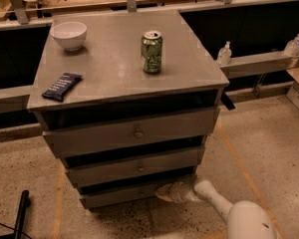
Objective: Close bottom drawer
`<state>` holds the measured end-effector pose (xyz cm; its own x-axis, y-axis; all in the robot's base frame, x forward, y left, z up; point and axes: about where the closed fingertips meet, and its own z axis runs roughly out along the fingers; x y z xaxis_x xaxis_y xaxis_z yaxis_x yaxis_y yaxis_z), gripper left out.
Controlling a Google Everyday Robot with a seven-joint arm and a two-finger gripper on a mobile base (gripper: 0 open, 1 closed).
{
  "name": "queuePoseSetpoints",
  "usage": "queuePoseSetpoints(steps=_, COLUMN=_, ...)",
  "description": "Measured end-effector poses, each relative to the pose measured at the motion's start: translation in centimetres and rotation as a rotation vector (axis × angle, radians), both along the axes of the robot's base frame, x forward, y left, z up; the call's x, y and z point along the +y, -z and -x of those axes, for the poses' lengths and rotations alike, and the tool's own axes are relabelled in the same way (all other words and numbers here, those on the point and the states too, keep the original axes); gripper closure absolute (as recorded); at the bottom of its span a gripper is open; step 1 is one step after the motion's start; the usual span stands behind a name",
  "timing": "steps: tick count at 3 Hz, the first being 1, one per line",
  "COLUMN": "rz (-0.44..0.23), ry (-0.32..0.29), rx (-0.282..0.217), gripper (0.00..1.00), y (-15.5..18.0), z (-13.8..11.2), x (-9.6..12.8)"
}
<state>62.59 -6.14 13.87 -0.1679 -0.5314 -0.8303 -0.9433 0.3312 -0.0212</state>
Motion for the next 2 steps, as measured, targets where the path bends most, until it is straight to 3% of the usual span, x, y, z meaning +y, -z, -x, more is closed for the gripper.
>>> queuePoseSetpoints(steps=2, rz=0.0, ry=0.0, rx=0.0, gripper=1.0, y=0.0, z=0.01, x=-0.02)
